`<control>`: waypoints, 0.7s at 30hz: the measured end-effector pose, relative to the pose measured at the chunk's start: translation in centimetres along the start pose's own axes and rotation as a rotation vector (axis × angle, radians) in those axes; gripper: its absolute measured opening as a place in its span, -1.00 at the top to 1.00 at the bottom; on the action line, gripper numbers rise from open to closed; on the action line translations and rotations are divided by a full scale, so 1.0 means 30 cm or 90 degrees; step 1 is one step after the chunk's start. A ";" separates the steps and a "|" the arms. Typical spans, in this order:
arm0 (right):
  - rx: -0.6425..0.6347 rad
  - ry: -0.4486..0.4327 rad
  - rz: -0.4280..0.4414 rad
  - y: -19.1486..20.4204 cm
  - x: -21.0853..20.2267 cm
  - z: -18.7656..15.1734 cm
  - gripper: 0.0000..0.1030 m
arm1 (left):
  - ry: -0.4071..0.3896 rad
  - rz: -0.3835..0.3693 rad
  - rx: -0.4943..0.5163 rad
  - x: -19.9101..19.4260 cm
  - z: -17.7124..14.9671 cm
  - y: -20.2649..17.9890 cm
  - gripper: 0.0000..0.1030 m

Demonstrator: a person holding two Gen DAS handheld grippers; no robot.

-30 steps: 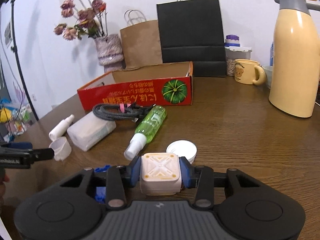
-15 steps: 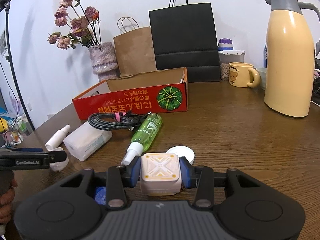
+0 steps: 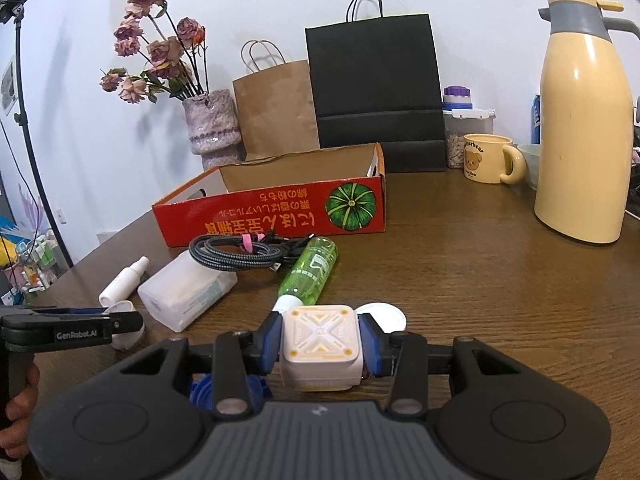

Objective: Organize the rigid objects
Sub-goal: 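Close the right gripper on the white cube plug while the left gripper grasps the white tape roll, then carry the tape roll and cube plug into the cardboard box and release both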

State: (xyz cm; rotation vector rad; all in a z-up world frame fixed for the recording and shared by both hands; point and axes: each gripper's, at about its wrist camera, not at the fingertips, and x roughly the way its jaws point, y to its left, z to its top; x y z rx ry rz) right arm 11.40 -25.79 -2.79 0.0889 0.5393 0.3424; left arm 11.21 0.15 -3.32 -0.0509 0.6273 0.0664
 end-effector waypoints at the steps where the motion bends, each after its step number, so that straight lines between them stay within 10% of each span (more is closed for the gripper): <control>1: -0.001 -0.002 0.000 0.005 -0.002 0.003 0.21 | -0.004 -0.002 0.001 -0.007 0.001 -0.001 0.14; 21: -0.029 -0.083 0.012 0.093 -0.054 0.156 0.21 | -0.102 -0.024 0.014 -0.136 0.171 0.032 0.15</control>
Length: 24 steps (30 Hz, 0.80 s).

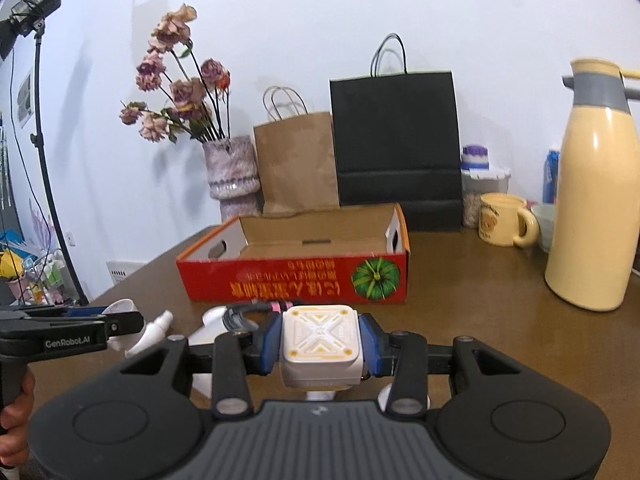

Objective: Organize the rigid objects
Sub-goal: 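Carry the tape roll and cube plug into the cardboard box and release both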

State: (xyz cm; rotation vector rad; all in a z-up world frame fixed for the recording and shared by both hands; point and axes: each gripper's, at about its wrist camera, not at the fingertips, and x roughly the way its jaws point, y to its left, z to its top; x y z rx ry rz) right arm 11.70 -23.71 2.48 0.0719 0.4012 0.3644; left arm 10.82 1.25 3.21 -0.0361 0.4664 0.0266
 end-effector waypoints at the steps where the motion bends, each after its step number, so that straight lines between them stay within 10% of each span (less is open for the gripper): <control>1: -0.001 -0.005 0.000 0.005 0.003 0.012 0.21 | -0.005 0.001 -0.001 0.001 0.015 0.003 0.15; 24: -0.014 -0.056 -0.008 0.068 0.265 0.283 0.21 | -0.055 -0.014 -0.039 0.197 0.283 0.018 0.15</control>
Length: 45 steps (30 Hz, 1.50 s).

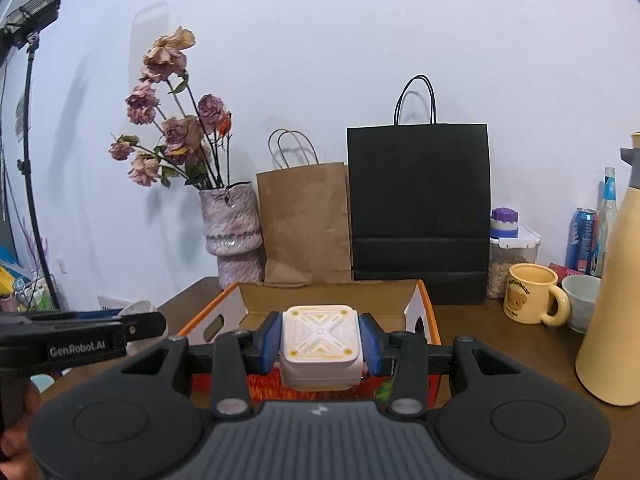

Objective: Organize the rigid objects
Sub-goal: 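Carry the tape roll and cube plug into the cardboard box and release both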

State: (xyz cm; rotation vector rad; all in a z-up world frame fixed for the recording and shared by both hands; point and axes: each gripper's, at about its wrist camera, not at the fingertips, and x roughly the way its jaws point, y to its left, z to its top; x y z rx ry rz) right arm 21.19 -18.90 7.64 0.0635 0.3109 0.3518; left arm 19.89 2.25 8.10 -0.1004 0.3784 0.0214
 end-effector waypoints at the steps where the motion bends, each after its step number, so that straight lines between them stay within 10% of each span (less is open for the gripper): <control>1: 0.001 -0.001 0.000 -0.002 0.018 0.008 0.21 | 0.000 0.003 -0.004 0.014 0.006 0.003 0.15; 24: 0.017 0.027 -0.014 -0.075 0.460 0.146 0.21 | 0.001 0.033 -0.056 0.380 0.154 0.067 0.15; 45: -0.011 0.154 -0.041 -0.087 0.719 0.005 0.21 | 0.114 0.105 -0.004 0.633 0.043 0.073 0.15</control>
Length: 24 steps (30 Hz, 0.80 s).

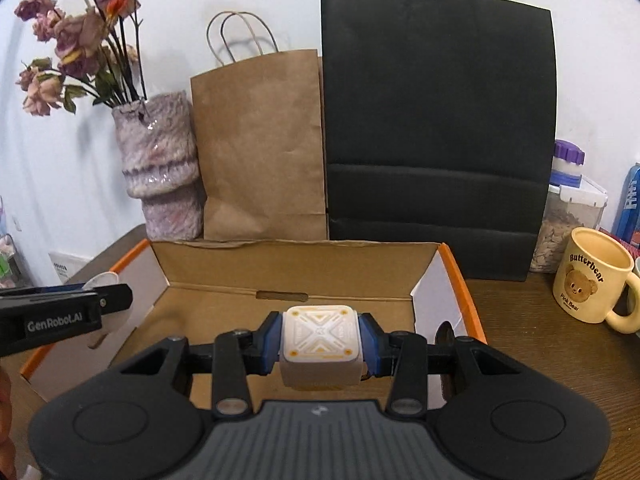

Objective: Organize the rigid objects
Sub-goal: 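Carry the tape roll and cube plug into the cardboard box and release both, then withdraw both grippers from the box back toward the table items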

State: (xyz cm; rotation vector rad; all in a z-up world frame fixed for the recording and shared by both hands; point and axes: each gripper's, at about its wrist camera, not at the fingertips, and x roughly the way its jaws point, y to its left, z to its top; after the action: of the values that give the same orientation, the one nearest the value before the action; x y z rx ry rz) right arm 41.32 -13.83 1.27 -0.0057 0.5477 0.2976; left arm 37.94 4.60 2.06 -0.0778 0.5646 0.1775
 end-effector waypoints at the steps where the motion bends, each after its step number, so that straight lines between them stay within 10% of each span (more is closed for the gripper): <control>1: -0.001 0.003 0.001 0.000 0.002 -0.002 0.21 | 0.003 0.000 0.001 0.005 0.000 -0.001 0.15; 5: -0.012 0.025 0.008 0.002 0.018 -0.012 0.20 | 0.007 0.012 0.012 0.010 0.002 -0.006 0.12; 8: -0.019 0.048 0.005 -0.001 0.035 -0.019 0.18 | -0.003 0.027 0.015 0.006 0.004 -0.007 -0.34; 10: -0.011 0.044 -0.003 -0.009 0.036 -0.020 -0.41 | -0.003 0.036 0.017 0.010 0.007 -0.006 -0.61; 13: -0.009 0.032 -0.009 -0.015 0.025 -0.015 -0.73 | -0.003 0.043 0.013 0.010 0.010 -0.002 -0.99; 24: -0.003 0.034 -0.024 -0.024 0.019 -0.010 -1.00 | -0.012 0.044 0.013 -0.007 0.010 -0.009 -1.00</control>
State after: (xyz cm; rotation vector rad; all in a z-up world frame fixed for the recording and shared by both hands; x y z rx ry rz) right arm 41.85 -14.38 0.67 -0.0287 0.5988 0.2629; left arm 37.96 4.34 2.42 -0.0368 0.5500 0.2393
